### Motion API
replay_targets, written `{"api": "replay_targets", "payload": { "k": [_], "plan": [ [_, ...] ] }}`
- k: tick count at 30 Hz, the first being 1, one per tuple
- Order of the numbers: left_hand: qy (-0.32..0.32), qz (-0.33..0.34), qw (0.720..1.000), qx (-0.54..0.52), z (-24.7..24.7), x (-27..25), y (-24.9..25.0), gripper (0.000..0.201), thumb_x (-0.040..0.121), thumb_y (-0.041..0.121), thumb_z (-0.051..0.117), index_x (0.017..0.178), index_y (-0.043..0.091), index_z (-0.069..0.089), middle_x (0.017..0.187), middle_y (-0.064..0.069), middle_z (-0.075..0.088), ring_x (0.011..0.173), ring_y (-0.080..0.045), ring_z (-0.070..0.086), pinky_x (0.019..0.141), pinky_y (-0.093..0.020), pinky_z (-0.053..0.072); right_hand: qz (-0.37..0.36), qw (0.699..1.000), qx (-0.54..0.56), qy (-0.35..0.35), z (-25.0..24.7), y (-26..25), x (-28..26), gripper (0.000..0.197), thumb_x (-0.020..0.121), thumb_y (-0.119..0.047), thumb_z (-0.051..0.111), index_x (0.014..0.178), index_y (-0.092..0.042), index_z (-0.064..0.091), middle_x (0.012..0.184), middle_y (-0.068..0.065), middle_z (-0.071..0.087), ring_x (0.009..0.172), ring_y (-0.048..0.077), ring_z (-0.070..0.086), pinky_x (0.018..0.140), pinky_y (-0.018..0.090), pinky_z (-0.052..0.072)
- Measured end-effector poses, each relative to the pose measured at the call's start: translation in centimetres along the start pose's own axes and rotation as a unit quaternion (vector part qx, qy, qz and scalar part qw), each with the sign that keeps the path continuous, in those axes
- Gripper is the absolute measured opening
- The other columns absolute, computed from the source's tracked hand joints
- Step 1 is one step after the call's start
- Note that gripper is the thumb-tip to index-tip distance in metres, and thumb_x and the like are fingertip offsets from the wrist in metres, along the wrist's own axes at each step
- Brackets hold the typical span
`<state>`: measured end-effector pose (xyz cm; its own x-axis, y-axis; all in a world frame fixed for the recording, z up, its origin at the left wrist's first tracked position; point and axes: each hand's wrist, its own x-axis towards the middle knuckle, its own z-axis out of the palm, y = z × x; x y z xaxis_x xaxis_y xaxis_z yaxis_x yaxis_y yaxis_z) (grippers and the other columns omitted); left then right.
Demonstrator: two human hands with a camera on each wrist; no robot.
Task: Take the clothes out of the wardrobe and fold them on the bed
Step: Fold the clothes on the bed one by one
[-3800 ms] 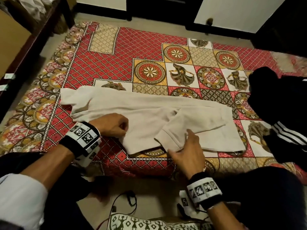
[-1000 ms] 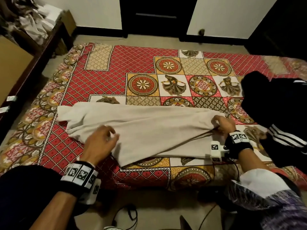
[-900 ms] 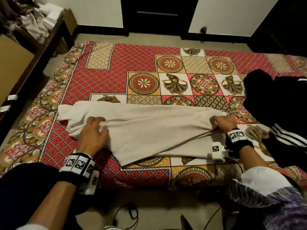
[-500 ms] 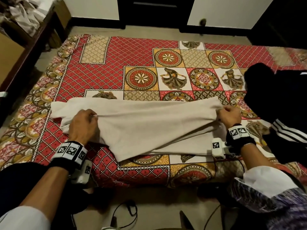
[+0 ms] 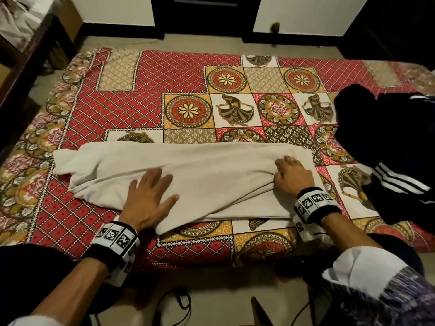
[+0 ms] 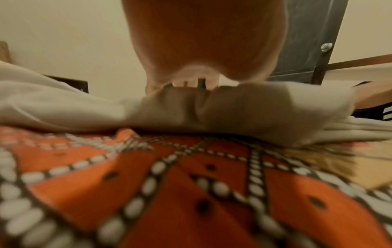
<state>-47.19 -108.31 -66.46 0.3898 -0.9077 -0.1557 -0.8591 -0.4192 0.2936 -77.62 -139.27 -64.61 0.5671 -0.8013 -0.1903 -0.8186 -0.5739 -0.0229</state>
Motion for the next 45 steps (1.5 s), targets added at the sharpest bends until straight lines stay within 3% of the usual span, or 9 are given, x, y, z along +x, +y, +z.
{"api": "replay_targets", "payload": {
  "k": [3, 8, 15, 21, 26, 34, 37, 41, 45],
  "plan": [
    [-0.057, -0.056, 0.997, 0.018, 1.2, -0.2, -0.7, 0.088, 0.085, 0.083, 0.015, 0.160, 0.038, 0.008, 0.170, 0.004, -0.008, 0.156, -0.015, -0.008, 0.122, -0.062, 0.000, 0.026, 0.998, 0.048, -0.012, 0.1, 0.5, -0.2, 0.041, 0.095, -0.026, 0.054, 0.136, -0.023, 0.055, 0.144, 0.006, 0.051, 0.123, 0.037, 0.054, 0.096, 0.057, 0.050],
    [-0.065, -0.066, 0.996, -0.008, 0.3, -0.6, -1.0, 0.102, 0.076, 0.090, 0.024, 0.161, 0.037, 0.009, 0.170, 0.002, -0.011, 0.156, -0.015, -0.012, 0.121, -0.063, -0.004, 0.169, 0.968, 0.177, 0.060, -0.8, 1.8, -0.1, 0.035, 0.096, -0.047, 0.060, 0.116, -0.020, 0.071, 0.109, 0.016, 0.075, 0.097, 0.036, 0.068, 0.081, 0.037, 0.052],
    [-0.093, -0.050, 0.993, -0.047, 0.3, -0.7, -2.5, 0.116, 0.063, 0.102, 0.032, 0.160, 0.041, 0.008, 0.168, 0.008, -0.015, 0.154, -0.008, -0.016, 0.121, -0.062, -0.009, 0.289, 0.941, 0.174, 0.015, -0.2, 5.1, -1.0, 0.101, 0.078, -0.081, 0.062, 0.141, -0.003, 0.048, 0.138, 0.025, 0.057, 0.126, 0.046, 0.054, 0.103, 0.055, 0.047],
    [-0.094, -0.058, 0.993, -0.052, -0.3, -0.5, -2.1, 0.120, 0.058, 0.102, 0.033, 0.159, 0.040, 0.014, 0.169, 0.005, -0.008, 0.155, -0.010, -0.010, 0.121, -0.060, -0.009, 0.310, 0.913, 0.263, -0.047, -1.7, 6.3, 0.3, 0.078, 0.065, -0.075, 0.076, 0.086, 0.000, 0.068, 0.090, 0.019, 0.072, 0.075, 0.031, 0.066, 0.058, 0.031, 0.048],
    [-0.098, -0.060, 0.992, -0.055, -0.2, -0.4, -2.0, 0.121, 0.057, 0.101, 0.035, 0.159, 0.041, 0.014, 0.169, 0.006, -0.008, 0.154, -0.009, -0.011, 0.121, -0.059, -0.009, 0.339, 0.869, 0.341, -0.115, -0.5, 8.2, 1.9, 0.107, 0.035, -0.077, 0.085, 0.108, -0.001, 0.070, 0.107, 0.021, 0.074, 0.090, 0.037, 0.073, 0.062, 0.036, 0.054],
    [-0.048, -0.001, 0.987, -0.153, -1.8, 0.1, 0.2, 0.092, 0.069, 0.083, 0.056, 0.147, 0.034, 0.048, 0.162, 0.002, 0.032, 0.149, -0.015, 0.026, 0.120, -0.047, 0.020, 0.247, 0.888, 0.388, 0.019, -6.3, 0.9, -0.7, 0.040, 0.059, -0.036, 0.081, 0.081, -0.004, 0.073, 0.083, 0.012, 0.077, 0.084, 0.036, 0.073, 0.073, 0.045, 0.061],
    [-0.062, -0.021, 0.892, -0.446, -4.2, 0.1, 3.7, 0.058, 0.085, 0.057, 0.072, 0.136, 0.032, 0.059, 0.140, 0.009, 0.059, 0.129, -0.006, 0.054, 0.113, -0.038, 0.043, 0.141, 0.933, 0.329, 0.018, -10.2, -6.0, -3.4, 0.017, 0.091, -0.030, 0.074, 0.085, -0.016, 0.066, 0.080, -0.003, 0.066, 0.078, 0.022, 0.062, 0.064, 0.028, 0.041],
    [-0.118, -0.041, 0.735, -0.667, -6.5, 1.2, 6.8, 0.055, 0.086, 0.049, 0.071, 0.137, 0.035, 0.054, 0.138, 0.000, 0.062, 0.123, -0.013, 0.063, 0.097, -0.040, 0.057, 0.001, 0.942, 0.334, -0.025, -12.3, -16.8, -4.9, 0.021, 0.098, -0.040, 0.067, 0.104, -0.020, 0.066, 0.090, -0.004, 0.068, 0.078, 0.006, 0.062, 0.059, 0.021, 0.041],
    [-0.046, -0.071, 0.691, -0.718, -10.5, 0.6, 3.7, 0.046, 0.087, 0.055, 0.062, 0.124, 0.027, 0.063, 0.113, 0.005, 0.073, 0.103, -0.013, 0.069, 0.082, -0.036, 0.058, -0.063, 0.889, 0.439, -0.111, -11.5, -29.3, -3.4, 0.018, 0.097, -0.036, 0.061, 0.102, -0.019, 0.068, 0.089, 0.001, 0.072, 0.081, 0.018, 0.068, 0.069, 0.031, 0.056]
  ]
}}
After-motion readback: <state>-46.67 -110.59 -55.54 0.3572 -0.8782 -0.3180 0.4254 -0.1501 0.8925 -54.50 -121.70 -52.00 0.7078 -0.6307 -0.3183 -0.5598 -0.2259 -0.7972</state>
